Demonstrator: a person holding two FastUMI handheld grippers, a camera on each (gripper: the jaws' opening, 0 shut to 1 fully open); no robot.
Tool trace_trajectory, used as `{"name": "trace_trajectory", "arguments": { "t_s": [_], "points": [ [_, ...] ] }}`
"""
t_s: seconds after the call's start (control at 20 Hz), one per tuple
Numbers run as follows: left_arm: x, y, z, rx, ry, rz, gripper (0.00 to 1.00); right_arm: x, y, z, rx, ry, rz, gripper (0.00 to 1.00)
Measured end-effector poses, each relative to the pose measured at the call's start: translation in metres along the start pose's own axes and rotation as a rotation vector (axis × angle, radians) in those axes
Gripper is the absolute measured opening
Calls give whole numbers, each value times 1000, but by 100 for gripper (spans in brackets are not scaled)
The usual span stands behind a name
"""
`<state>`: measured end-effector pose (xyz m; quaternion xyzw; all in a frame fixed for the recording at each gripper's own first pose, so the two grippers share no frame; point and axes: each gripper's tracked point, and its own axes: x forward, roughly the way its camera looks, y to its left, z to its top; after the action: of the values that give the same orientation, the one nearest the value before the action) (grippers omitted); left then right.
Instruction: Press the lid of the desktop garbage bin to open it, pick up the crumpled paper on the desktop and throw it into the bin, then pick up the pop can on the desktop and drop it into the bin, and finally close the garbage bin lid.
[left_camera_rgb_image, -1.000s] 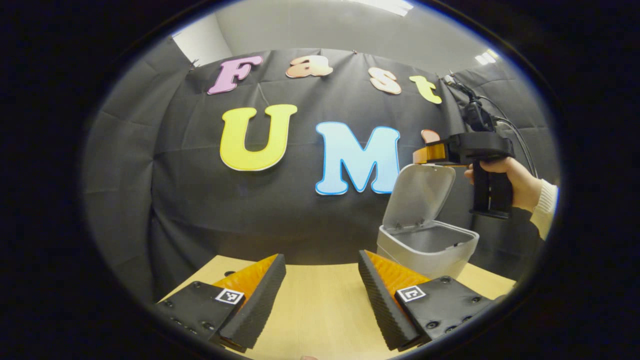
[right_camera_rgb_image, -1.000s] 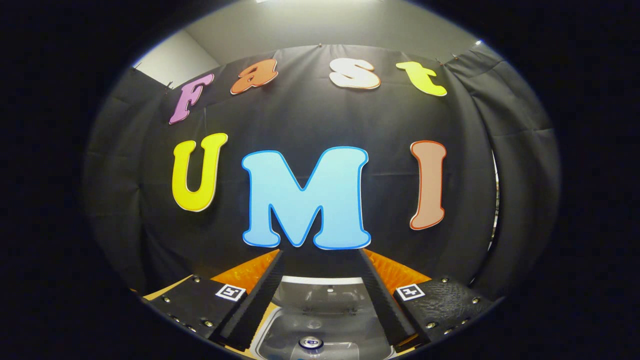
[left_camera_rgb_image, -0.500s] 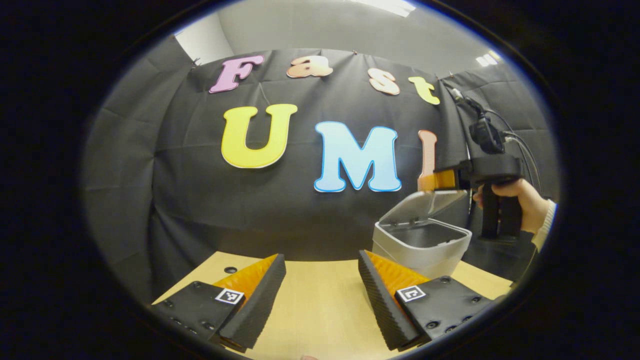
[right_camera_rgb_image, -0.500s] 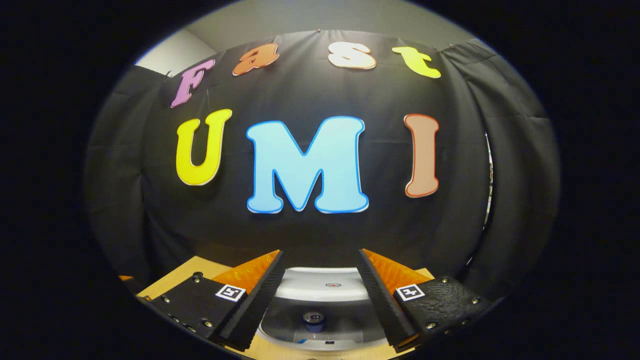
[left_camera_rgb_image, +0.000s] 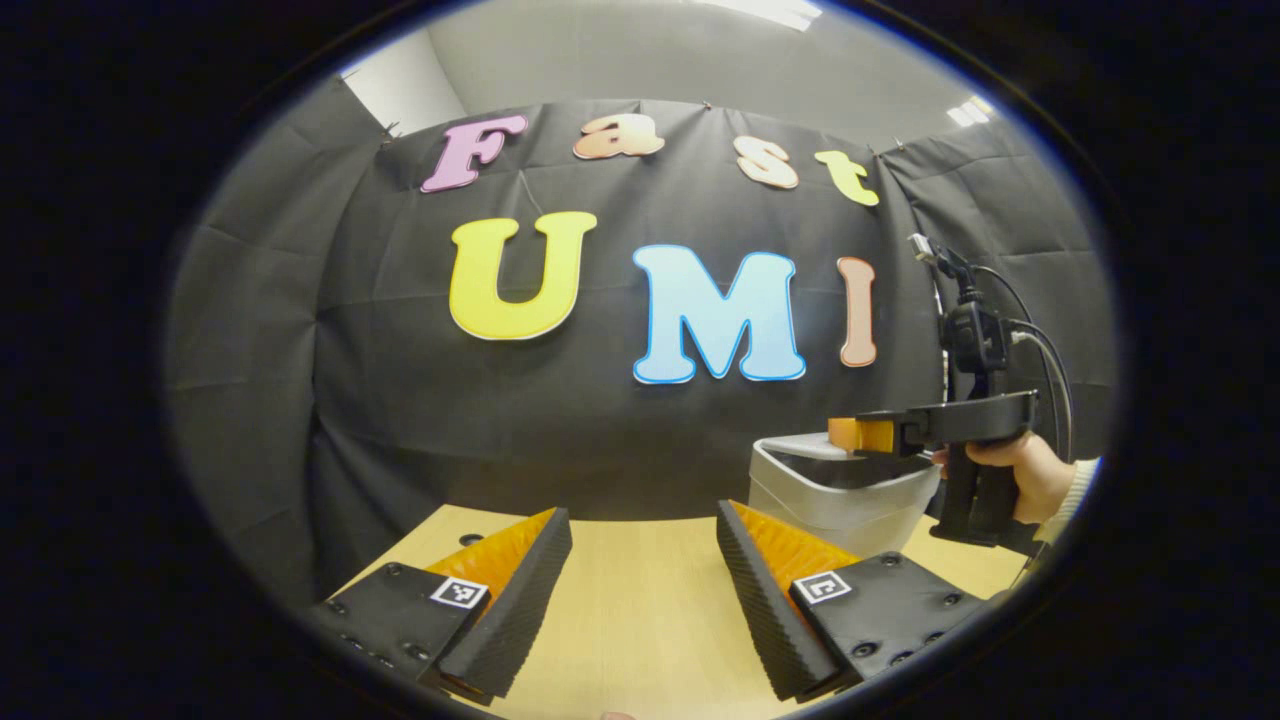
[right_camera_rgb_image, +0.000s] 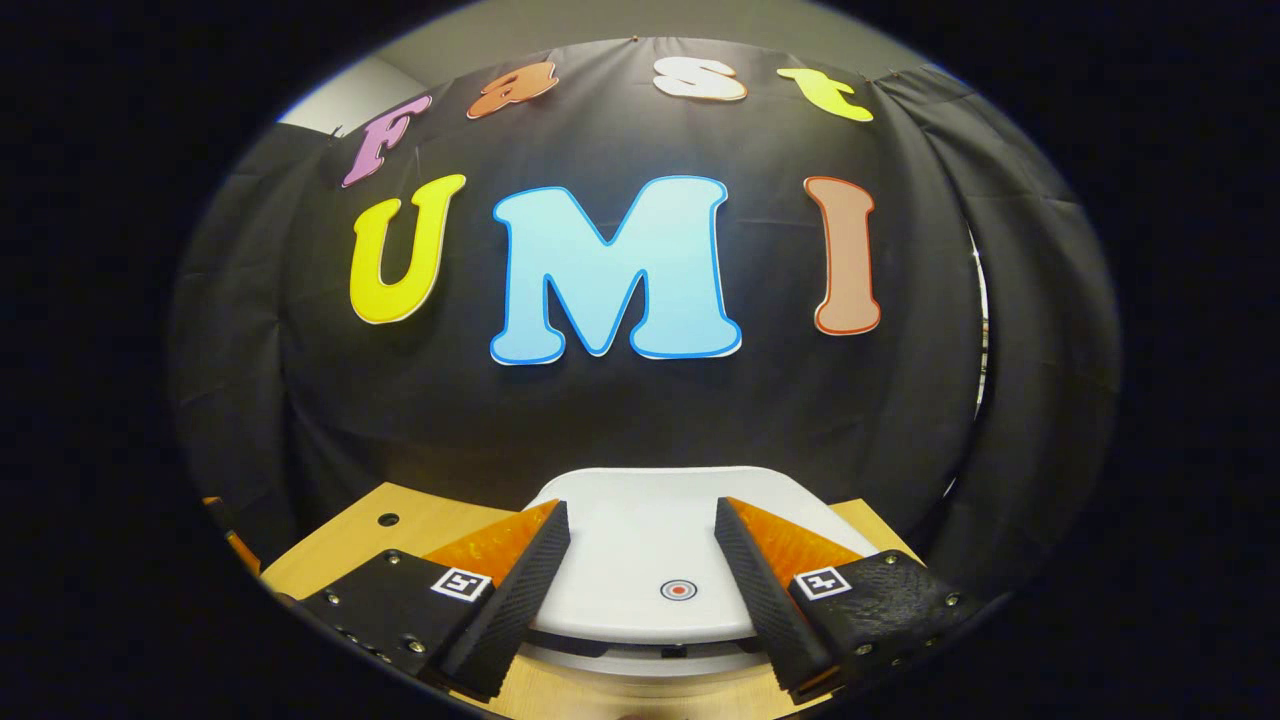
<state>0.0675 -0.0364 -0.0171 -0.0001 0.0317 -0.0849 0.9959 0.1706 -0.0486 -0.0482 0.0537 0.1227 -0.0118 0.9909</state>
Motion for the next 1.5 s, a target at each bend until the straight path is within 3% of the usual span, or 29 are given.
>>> {"name": "trace_trajectory", "arguments": {
  "t_s": [0.65,1.2,1.5],
  "points": [
    [-5,4,1,13,-1,24,96,7,0,-23,-76,-113,-31,96],
    [-28,2,11,23,-20,61,96,5,-1,-21,-32,-162,-75,96],
    [-53,3,10,23,-16,123,95,-20,-6,-18,-14,-73,-47,95]
  ]
}}
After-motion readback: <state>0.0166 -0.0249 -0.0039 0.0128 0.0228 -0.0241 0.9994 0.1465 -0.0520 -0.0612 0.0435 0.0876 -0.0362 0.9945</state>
